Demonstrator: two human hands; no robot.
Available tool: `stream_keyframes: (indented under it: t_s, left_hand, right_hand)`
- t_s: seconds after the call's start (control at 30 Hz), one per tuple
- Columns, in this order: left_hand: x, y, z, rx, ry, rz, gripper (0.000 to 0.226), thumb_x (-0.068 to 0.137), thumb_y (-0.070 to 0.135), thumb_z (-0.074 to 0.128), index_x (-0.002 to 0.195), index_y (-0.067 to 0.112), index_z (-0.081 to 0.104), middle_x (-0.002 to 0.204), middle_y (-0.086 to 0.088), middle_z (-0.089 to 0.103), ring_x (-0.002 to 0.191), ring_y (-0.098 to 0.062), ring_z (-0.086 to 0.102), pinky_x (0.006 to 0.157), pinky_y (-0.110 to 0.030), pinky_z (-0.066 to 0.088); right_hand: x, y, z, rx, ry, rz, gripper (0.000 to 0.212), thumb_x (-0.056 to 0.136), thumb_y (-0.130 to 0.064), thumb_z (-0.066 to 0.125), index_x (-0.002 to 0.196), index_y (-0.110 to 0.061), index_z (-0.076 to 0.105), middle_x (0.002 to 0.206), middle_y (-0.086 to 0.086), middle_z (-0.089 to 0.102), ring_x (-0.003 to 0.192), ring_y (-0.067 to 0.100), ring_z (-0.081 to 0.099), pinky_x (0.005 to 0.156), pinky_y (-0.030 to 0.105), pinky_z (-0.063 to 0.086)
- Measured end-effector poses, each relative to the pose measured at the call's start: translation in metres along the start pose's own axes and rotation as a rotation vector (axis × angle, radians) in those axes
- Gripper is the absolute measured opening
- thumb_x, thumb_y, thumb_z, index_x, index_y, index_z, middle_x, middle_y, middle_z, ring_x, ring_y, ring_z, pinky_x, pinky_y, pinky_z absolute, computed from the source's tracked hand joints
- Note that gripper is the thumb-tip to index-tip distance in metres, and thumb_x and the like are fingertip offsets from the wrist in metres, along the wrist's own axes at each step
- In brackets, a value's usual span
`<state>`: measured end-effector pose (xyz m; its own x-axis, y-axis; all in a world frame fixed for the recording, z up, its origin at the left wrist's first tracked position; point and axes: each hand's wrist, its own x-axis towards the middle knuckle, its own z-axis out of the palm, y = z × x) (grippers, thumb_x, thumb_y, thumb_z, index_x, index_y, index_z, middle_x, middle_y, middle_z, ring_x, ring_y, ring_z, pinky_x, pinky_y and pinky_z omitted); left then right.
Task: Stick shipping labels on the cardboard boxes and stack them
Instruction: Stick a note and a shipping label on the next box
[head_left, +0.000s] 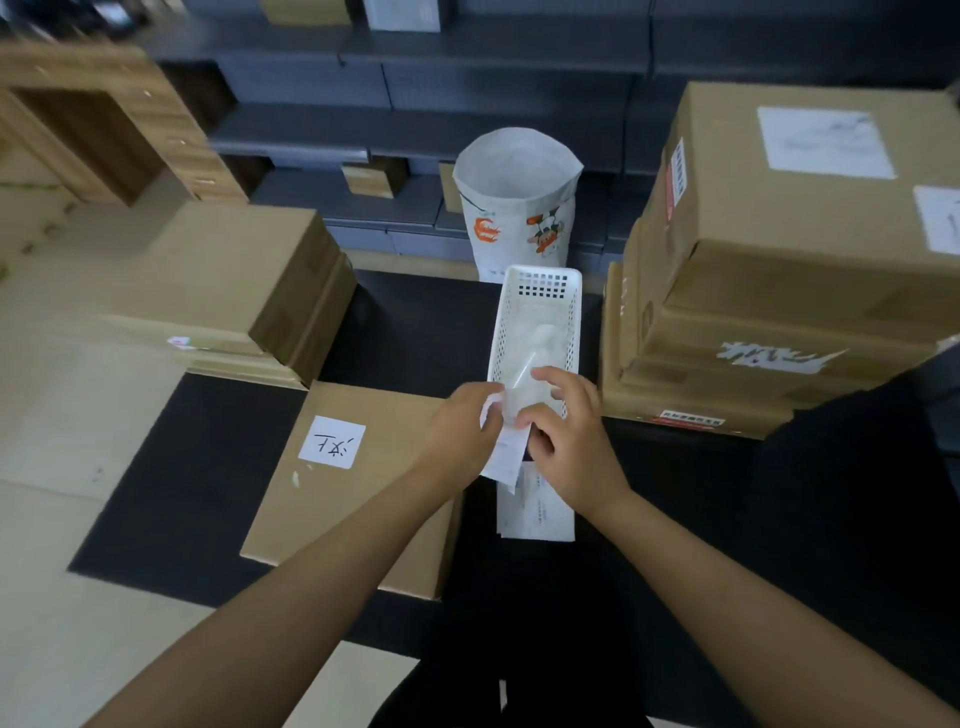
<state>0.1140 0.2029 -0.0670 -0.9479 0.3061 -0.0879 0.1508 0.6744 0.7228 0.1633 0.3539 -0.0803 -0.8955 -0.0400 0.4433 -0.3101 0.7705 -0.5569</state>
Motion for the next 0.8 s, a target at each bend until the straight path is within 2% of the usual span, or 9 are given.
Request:
stream_keyframes:
  t_s: [0.07,0.13,0.2,0.3,0.37,0.47,0.6,0.7,0.8]
  left_hand:
    - [0.002,-0.004,-0.02,-0.085,0.083,-0.005,0.034,0.099,0.022,0.048,0.132,0.018,0.05,0.132,0.001,0.049,0.119,-0.014,0.048,0.097,-0.022,0.039]
    - [0.004,-0.01,-0.042,-0.178,0.129,-0.057,0.037,0.099,0.026,0.048,0.135,0.022,0.048,0.131,0.007,0.047,0.116,-0.009,0.046,0.093,-0.017,0.038]
    - [0.006,-0.019,-0.062,-0.245,0.133,-0.124,0.032,0.099,0.03,0.048,0.13,0.025,0.053,0.121,0.01,0.053,0.109,-0.009,0.052,0.089,-0.022,0.043]
    - [0.008,-0.044,-0.088,-0.211,0.117,-0.17,0.021,0.098,0.03,0.048,0.113,0.023,0.061,0.108,0.007,0.059,0.097,-0.01,0.057,0.082,-0.029,0.052]
    - [0.009,-0.068,-0.103,-0.182,0.102,-0.178,0.018,0.099,0.03,0.047,0.105,0.021,0.062,0.103,0.004,0.06,0.091,-0.01,0.057,0.076,-0.025,0.048]
    - [0.013,-0.104,-0.124,-0.223,0.082,-0.181,0.018,0.1,0.03,0.045,0.099,0.02,0.06,0.099,0.0,0.061,0.085,-0.011,0.057,0.069,-0.022,0.042]
    - [0.017,-0.139,-0.146,-0.254,0.075,-0.199,0.021,0.101,0.026,0.042,0.1,0.012,0.059,0.097,-0.003,0.059,0.085,-0.015,0.056,0.07,-0.025,0.044]
    - [0.014,-0.156,-0.155,-0.28,0.075,-0.218,0.023,0.101,0.024,0.041,0.1,0.009,0.058,0.096,-0.005,0.059,0.085,-0.018,0.056,0.075,-0.031,0.045]
    - [0.011,-0.165,-0.158,-0.292,0.045,-0.234,0.023,0.101,0.024,0.041,0.102,0.008,0.058,0.098,-0.007,0.059,0.085,-0.017,0.056,0.073,-0.029,0.045]
  right_hand:
    - [0.013,-0.015,0.009,0.074,0.066,0.048,0.019,0.075,0.005,0.071,0.082,-0.012,0.069,0.124,0.008,0.048,0.116,0.02,0.043,0.096,0.015,0.04]
    - [0.022,-0.033,0.022,0.148,0.103,0.1,0.024,0.073,0.009,0.071,0.084,-0.012,0.069,0.116,0.008,0.049,0.108,0.014,0.045,0.093,0.013,0.041]
    - [0.03,-0.049,0.038,0.187,0.127,0.131,0.026,0.072,0.011,0.072,0.084,-0.012,0.07,0.113,0.008,0.049,0.105,0.013,0.046,0.093,0.011,0.04]
    - [0.037,-0.069,0.064,0.244,0.148,0.167,0.028,0.074,0.011,0.071,0.087,-0.013,0.07,0.122,0.004,0.043,0.105,0.009,0.048,0.091,0.018,0.046]
    - [0.041,-0.086,0.079,0.32,0.143,0.236,0.032,0.08,0.005,0.07,0.104,-0.017,0.068,0.126,0.001,0.041,0.105,0.004,0.051,0.089,0.022,0.051]
    - [0.044,-0.112,0.101,0.436,0.095,0.572,0.037,0.096,-0.015,0.056,0.131,-0.027,0.052,0.115,-0.006,0.051,0.094,-0.001,0.058,0.08,0.012,0.048]
    - [0.044,-0.138,0.122,0.794,-0.084,1.115,0.032,0.102,-0.035,0.042,0.113,-0.012,0.061,0.092,0.007,0.07,0.082,0.018,0.068,0.069,0.025,0.053]
    - [0.039,-0.15,0.13,0.868,-0.125,1.188,0.023,0.099,-0.02,0.048,0.099,-0.004,0.065,0.085,0.014,0.069,0.074,0.021,0.066,0.067,0.025,0.054]
    - [0.031,-0.155,0.137,0.95,-0.12,1.204,0.02,0.095,-0.01,0.056,0.112,-0.001,0.061,0.089,0.015,0.069,0.077,0.019,0.066,0.07,0.026,0.055]
